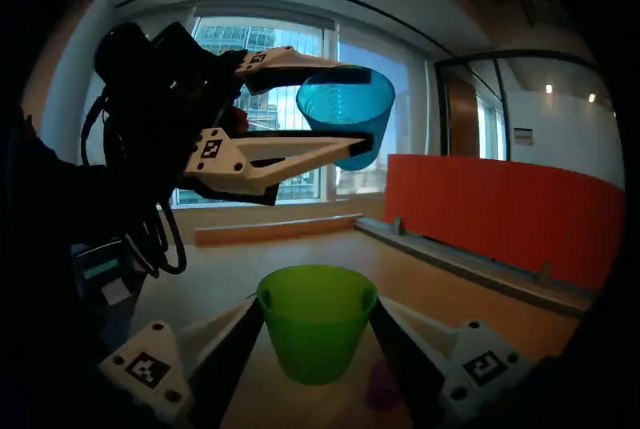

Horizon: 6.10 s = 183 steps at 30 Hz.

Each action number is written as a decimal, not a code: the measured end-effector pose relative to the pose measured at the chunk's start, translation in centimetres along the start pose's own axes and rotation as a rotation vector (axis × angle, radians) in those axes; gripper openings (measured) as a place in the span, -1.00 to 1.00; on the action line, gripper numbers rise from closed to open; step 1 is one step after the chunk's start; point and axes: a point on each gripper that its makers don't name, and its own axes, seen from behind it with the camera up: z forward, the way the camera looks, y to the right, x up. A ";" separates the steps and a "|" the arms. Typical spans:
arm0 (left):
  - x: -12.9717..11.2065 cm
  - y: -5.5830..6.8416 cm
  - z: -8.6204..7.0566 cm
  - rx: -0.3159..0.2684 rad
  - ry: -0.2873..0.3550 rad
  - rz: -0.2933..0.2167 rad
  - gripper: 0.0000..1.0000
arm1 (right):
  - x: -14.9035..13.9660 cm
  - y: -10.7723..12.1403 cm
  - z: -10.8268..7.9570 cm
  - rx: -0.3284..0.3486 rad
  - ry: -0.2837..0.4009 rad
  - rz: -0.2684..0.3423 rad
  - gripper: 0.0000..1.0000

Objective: Pour water

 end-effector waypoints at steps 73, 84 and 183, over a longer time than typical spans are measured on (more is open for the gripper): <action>1.8 0.1 -0.2 0.009 0.016 0.187 0.76 | 0.9 0.7 -0.6 -0.013 0.026 0.001 0.81; 2.0 -0.2 -0.3 0.015 0.014 0.215 0.75 | 1.0 0.6 -0.8 -0.014 0.027 -0.001 0.81; 4.3 -1.5 0.3 0.050 0.026 0.540 0.75 | 1.6 1.1 -0.9 -0.029 0.046 -0.007 0.80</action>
